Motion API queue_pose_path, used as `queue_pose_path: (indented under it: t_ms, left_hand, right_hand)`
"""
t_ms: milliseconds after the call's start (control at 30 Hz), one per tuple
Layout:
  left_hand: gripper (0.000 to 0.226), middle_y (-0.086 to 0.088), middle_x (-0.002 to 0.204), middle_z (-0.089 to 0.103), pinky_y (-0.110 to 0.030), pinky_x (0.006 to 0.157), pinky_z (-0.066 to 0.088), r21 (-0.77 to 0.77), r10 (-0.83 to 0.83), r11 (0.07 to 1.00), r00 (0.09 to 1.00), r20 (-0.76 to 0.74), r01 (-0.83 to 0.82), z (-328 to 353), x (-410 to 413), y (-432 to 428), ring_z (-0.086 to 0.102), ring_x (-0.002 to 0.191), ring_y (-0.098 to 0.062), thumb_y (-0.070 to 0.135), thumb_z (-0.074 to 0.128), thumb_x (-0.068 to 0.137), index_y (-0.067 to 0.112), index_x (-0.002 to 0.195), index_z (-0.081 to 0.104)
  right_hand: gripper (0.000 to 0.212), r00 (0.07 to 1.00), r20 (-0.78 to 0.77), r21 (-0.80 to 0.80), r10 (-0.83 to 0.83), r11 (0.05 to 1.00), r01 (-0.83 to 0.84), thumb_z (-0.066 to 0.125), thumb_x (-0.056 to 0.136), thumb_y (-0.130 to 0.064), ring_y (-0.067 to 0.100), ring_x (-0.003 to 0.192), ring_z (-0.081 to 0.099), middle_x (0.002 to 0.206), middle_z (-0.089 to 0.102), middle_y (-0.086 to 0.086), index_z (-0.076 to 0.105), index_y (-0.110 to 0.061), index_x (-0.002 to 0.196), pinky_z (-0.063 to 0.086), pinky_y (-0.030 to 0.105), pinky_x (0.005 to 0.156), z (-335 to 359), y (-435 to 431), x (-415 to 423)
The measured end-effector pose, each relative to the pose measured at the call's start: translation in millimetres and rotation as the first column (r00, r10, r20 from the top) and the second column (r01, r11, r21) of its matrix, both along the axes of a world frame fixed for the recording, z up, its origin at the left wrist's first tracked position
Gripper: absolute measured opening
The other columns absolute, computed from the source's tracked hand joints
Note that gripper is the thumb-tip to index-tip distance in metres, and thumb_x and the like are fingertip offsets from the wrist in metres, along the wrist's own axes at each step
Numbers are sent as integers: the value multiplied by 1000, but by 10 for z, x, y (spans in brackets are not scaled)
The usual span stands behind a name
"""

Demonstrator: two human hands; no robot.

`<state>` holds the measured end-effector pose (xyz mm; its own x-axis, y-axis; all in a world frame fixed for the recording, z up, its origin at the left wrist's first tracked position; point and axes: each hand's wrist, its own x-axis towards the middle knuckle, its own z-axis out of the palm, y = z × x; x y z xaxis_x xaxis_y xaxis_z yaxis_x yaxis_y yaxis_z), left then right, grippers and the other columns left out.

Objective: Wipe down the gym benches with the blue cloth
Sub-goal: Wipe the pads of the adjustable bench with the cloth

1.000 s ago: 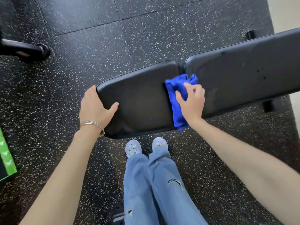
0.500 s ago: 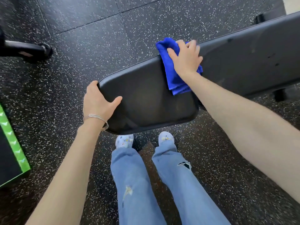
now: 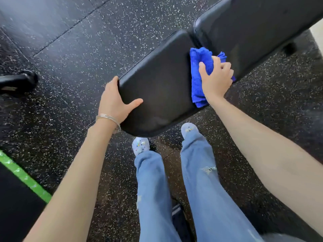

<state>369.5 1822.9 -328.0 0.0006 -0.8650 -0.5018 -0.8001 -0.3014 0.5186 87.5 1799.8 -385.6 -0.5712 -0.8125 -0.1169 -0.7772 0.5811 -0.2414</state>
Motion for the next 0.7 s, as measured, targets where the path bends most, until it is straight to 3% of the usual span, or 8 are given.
queue_pose_path:
  t_ms: [133, 300, 500, 700]
  left_hand:
    - [81, -6, 154, 26, -27, 115, 17, 38, -119, 992, 988, -98, 123, 2, 237, -51, 24, 142, -18, 33, 64, 87, 8, 149, 18]
    - [71, -4, 153, 29, -34, 115, 23, 41, -217, 974, 972, -89, 222, -34, 342, -164, 29, 141, -20, 34, 57, 91, 11, 149, 22]
    - [73, -3, 155, 27, -30, 115, 20, 64, -177, 980, 976, -127, 186, -65, 268, -175, 26, 142, -17, 35, 56, 92, 10, 149, 20]
    - [70, -1, 155, 26, -28, 113, 20, 100, -252, 959, 959, -127, 266, -25, 345, -240, 27, 142, -16, 35, 52, 94, 13, 150, 17]
  right_hand:
    - [46, 983, -75, -6, -170, 985, 170, 46, 87, -55, 28, 102, 47, 115, 51, 5, 55, -27, 123, 34, 34, 78, 58, 237, 366]
    - [40, 974, -95, -176, -208, 966, 189, 53, 79, -51, 31, 79, 52, 93, 57, 8, 67, -22, 103, 31, 33, 63, 145, 629, 1049]
    - [34, 994, 3, -233, -107, 967, 105, 58, 78, -49, 28, 75, 47, 89, 55, 7, 66, -24, 100, 30, 33, 61, 298, 1042, 1773]
    - [33, 990, -27, -281, 139, 949, -141, 62, 75, -49, 27, 69, 50, 82, 55, 4, 69, -22, 92, 41, 35, 57, 249, 922, 1292]
